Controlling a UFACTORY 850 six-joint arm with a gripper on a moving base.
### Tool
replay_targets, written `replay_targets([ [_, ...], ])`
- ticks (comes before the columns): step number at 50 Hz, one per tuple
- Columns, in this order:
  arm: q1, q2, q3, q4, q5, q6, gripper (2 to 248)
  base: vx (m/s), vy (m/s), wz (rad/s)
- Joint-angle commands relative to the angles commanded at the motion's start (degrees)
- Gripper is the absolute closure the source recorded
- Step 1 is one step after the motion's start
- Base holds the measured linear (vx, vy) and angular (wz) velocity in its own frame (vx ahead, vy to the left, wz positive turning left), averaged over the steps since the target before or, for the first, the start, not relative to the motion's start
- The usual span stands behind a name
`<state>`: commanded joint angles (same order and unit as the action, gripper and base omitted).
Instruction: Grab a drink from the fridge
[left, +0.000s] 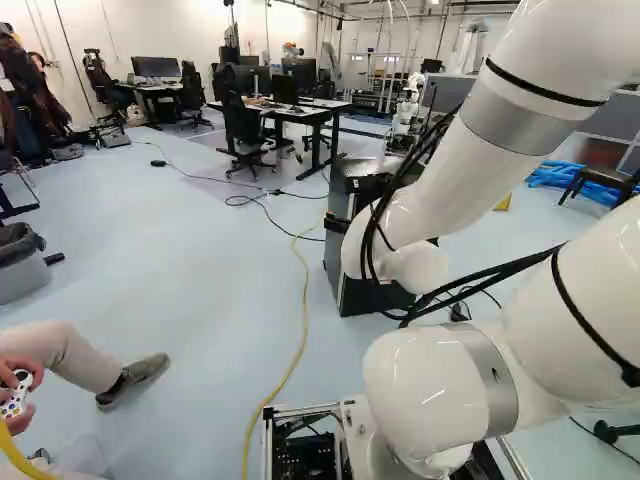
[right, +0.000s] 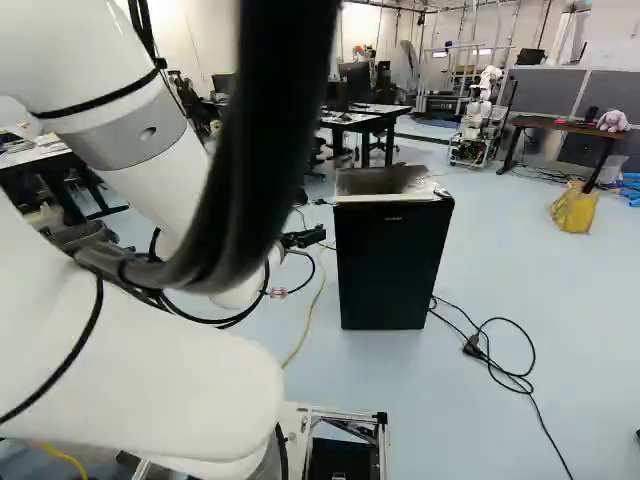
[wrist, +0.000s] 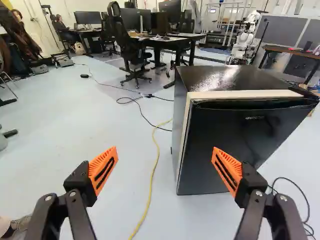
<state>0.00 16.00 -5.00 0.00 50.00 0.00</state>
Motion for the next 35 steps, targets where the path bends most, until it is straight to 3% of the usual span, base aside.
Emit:
replay_targets([
  [35,0.0,0.0,0.0,0.0,0.0,0.0,3,0.061,0.0,-0.003],
])
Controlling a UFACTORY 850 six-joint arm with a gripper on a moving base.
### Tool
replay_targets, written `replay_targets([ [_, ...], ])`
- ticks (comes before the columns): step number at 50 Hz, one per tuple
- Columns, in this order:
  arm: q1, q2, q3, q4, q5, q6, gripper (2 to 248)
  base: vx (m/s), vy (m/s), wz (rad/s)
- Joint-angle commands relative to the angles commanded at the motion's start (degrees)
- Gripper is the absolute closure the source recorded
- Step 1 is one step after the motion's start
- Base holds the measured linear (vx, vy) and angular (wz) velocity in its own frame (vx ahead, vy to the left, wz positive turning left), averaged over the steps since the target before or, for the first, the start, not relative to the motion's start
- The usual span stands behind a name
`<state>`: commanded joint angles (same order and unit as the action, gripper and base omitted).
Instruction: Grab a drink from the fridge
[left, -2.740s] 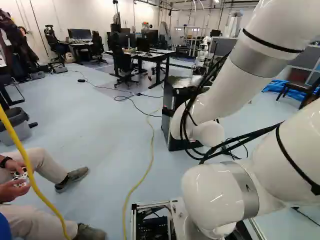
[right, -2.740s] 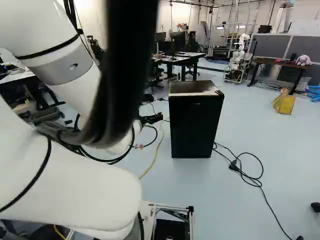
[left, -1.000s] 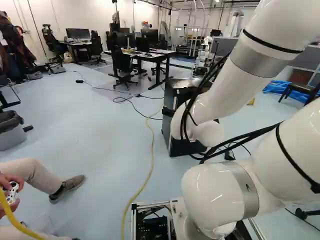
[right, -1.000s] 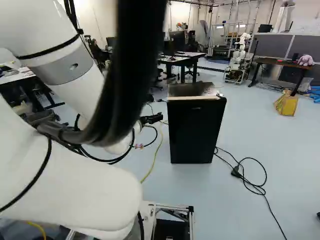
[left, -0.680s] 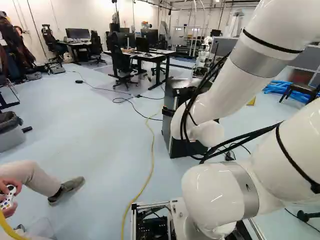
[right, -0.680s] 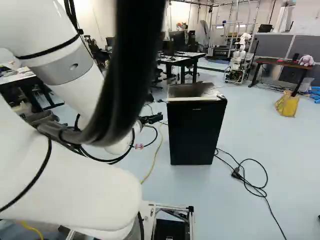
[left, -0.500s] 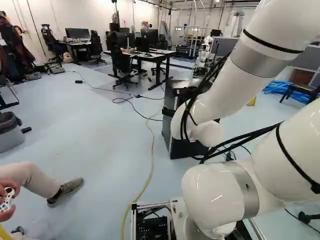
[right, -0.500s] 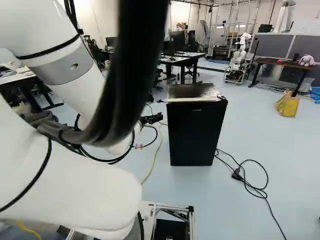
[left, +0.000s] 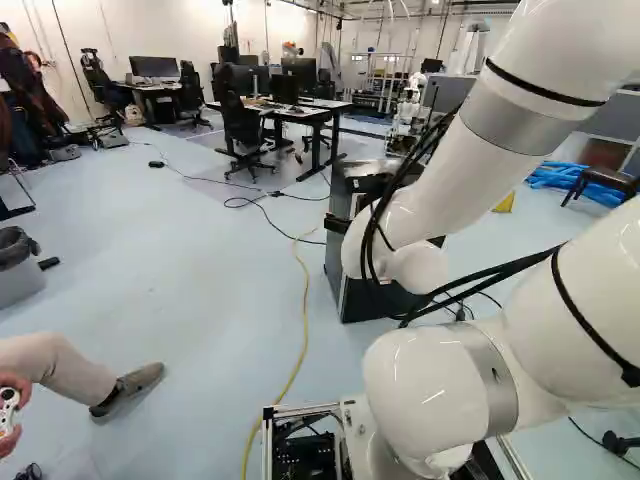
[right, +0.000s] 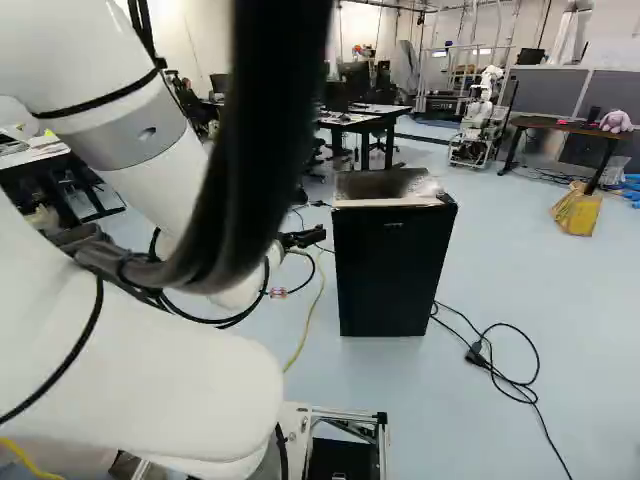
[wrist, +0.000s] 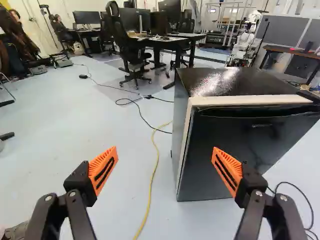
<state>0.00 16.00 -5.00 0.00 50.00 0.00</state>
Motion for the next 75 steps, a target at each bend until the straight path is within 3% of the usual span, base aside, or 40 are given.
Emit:
replay_targets([
  [49,0.0,0.0,0.0,0.2,0.0,0.0,3,0.02,0.0,-0.001],
  [75,0.9,-3.2,-2.8,7.1,0.4,0.0,3,0.0,0.0,0.0],
])
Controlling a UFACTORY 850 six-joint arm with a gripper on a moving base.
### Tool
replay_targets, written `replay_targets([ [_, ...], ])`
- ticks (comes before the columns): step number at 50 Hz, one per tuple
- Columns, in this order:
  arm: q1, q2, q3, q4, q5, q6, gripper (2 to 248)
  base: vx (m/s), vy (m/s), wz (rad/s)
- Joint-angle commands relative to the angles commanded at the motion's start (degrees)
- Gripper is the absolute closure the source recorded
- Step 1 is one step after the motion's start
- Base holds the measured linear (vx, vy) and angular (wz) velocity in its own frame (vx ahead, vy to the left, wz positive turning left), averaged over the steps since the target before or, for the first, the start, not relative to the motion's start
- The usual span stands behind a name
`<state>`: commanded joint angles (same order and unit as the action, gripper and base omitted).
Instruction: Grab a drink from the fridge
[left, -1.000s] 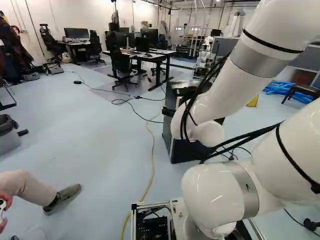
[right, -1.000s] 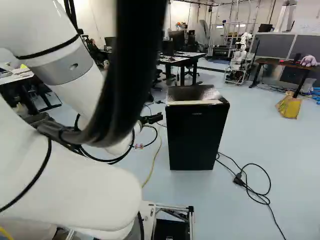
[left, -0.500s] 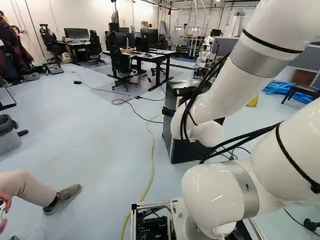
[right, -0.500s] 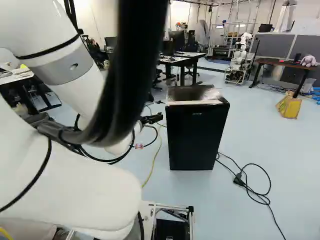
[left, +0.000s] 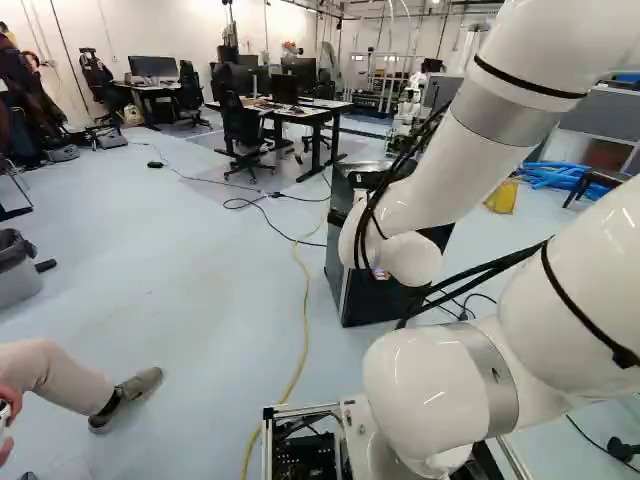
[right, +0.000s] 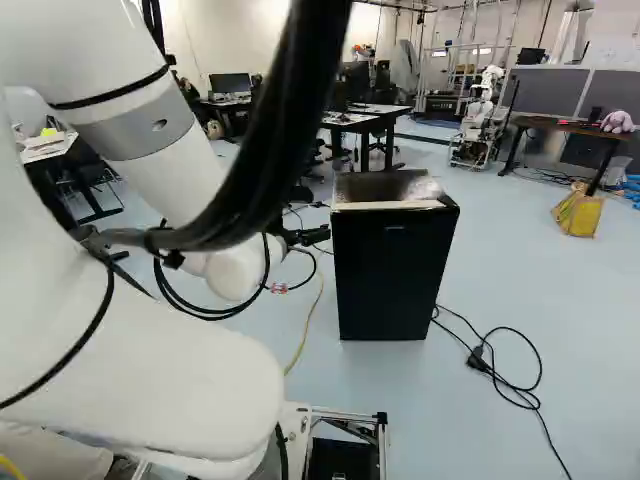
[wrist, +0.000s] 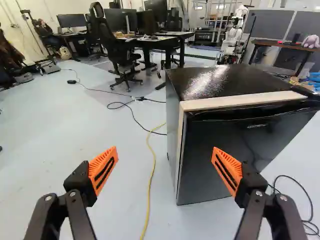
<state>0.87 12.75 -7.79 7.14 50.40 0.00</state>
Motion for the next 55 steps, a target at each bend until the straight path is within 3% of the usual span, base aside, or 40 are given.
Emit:
replay_targets([
  [26,2.2,-7.0,-3.4,10.3,3.5,0.0,3,0.0,0.0,0.0],
  [55,3.9,-15.1,-6.7,20.6,10.6,0.0,3,0.0,0.0,0.0],
])
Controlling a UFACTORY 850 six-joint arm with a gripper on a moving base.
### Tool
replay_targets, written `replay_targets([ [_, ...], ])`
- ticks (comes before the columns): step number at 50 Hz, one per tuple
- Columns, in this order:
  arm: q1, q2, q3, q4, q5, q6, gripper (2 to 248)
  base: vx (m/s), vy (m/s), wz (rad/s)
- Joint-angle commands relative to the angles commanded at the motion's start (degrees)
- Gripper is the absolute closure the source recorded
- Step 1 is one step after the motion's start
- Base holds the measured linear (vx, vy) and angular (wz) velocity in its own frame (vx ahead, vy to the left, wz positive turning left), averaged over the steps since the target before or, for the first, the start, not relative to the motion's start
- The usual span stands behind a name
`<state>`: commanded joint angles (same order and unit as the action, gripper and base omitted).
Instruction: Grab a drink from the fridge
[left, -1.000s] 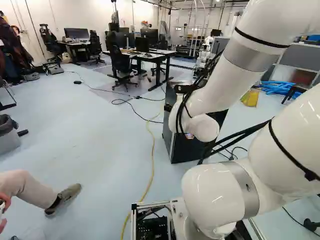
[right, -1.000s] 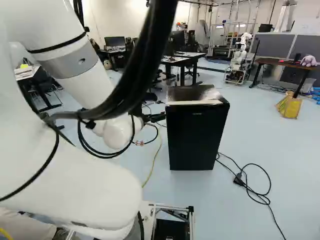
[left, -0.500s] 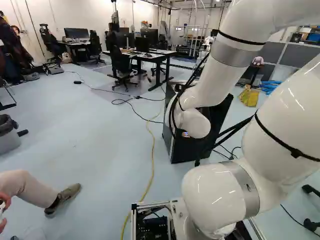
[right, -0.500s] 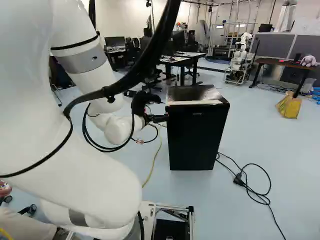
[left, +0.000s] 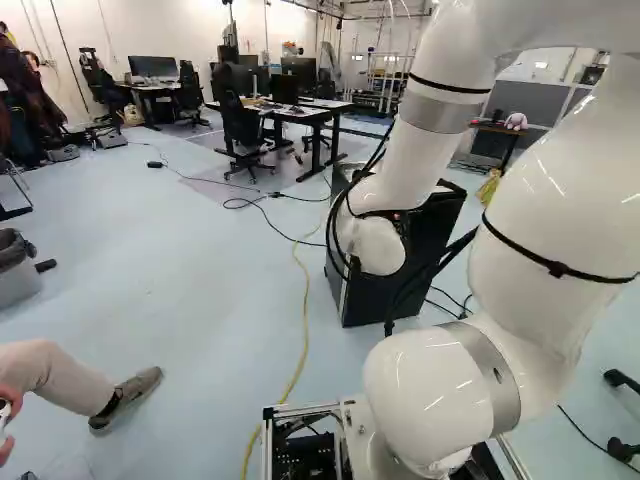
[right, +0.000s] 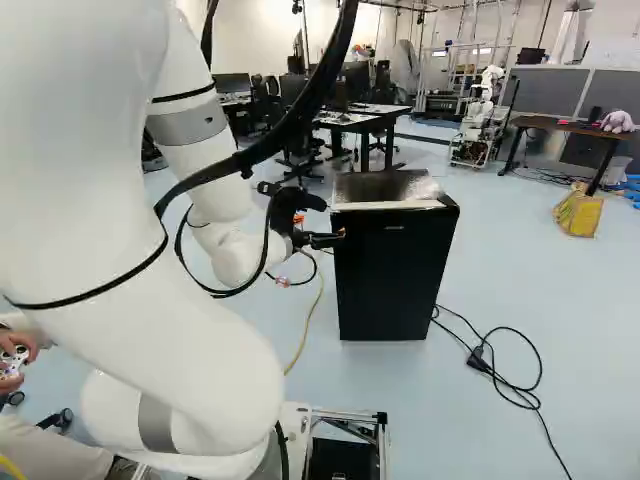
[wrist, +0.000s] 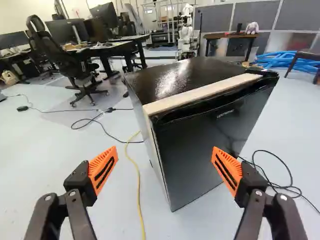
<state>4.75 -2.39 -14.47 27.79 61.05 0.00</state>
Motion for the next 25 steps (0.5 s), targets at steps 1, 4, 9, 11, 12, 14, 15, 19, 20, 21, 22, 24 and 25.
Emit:
replay_targets([
  [1,0.0,-0.3,-0.1,0.3,0.3,0.0,3,0.0,0.0,0.0],
  [4,0.1,-1.1,-0.5,1.0,1.2,0.0,3,0.0,0.0,0.0],
  [9,0.2,-2.5,-1.0,1.9,2.7,0.0,3,0.0,0.0,0.0],
  [11,0.3,-3.0,-1.2,2.2,3.2,0.0,3,0.0,0.0,0.0],
  [12,0.3,-3.3,-1.4,2.4,3.5,0.0,3,0.0,0.0,0.0],
  [14,0.4,-3.8,-1.6,2.6,4.0,0.0,3,0.0,0.0,0.0],
  [15,0.4,-4.1,-1.7,2.8,4.2,0.0,3,0.0,0.0,0.0],
  [19,0.5,-5.1,-2.1,3.2,5.2,0.0,3,0.0,0.0,0.0],
  [20,0.5,-5.4,-2.3,3.4,5.5,0.0,3,0.0,0.0,0.0],
  [21,0.5,-5.7,-2.4,3.5,5.7,0.0,3,0.0,0.0,0.0],
  [22,0.6,-6.0,-2.5,3.6,6.0,0.0,3,0.0,0.0,0.0],
  [24,0.6,-6.5,-2.7,3.8,6.5,0.0,3,0.0,0.0,0.0],
  [25,0.6,-6.7,-2.8,3.9,6.7,0.0,3,0.0,0.0,0.0],
])
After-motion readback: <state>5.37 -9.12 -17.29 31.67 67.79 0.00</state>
